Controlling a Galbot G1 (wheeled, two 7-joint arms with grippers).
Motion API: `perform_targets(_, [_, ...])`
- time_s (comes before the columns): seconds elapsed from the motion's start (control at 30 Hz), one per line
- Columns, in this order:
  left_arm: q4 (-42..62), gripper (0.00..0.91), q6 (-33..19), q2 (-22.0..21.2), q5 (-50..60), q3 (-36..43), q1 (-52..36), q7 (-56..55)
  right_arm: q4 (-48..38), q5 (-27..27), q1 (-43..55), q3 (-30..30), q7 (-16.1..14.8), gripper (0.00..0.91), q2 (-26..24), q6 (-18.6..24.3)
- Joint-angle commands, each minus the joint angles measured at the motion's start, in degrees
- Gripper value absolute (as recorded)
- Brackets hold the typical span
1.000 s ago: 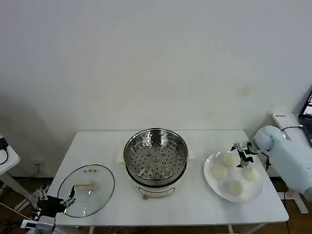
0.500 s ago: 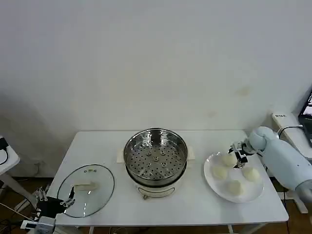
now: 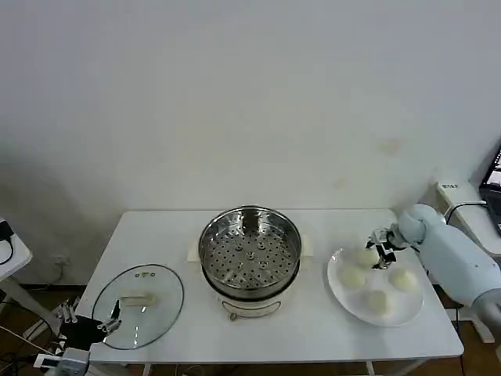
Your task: Take steamed baozi put them in steamer then cover it.
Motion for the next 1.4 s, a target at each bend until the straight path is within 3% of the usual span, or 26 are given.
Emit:
perform_targets(0.03, [-0.1, 0.907, 0.0, 0.0, 0.0, 0.0, 0.0, 0.0, 3.3, 0.6, 0.3, -0.3, -0.1, 0.645, -2.1, -0.2])
perform_targets(0.33, [-0.2, 0.907, 0.1, 0.3, 0.2, 0.3, 0.0, 0.1, 12.9, 5.9, 4.9, -4.0, -0.5, 0.645, -10.7, -0.6])
perform_targets(0.6, [0.1, 0.907, 0.1, 1.1, 0.2, 0.4, -0.2, 0.3, 16.2, 11.3, 16.4, -10.6, -0.8, 0.645, -12.8, -0.9])
perform_targets(0.77, [0.0, 0.907, 0.1, 1.4, 0.3, 0.6, -0.2, 0.4, 17.6, 14.0, 21.6, -15.0, -0.8, 0.645, -10.5, -1.9])
perform_targets(1.13, [0.0, 0.907, 0.1, 1.2, 0.8, 1.0, 0.3, 0.4, 20.1, 21.3, 34.5, -29.8, 1.0, 0.645, 0.1, -2.6])
perform_targets(1.4, [0.4, 0.907, 0.2, 1.7, 0.6, 0.2, 0.5, 0.7, 21.8, 23.6, 40.9, -37.9, 2.7, 0.645, 7.7, -0.7])
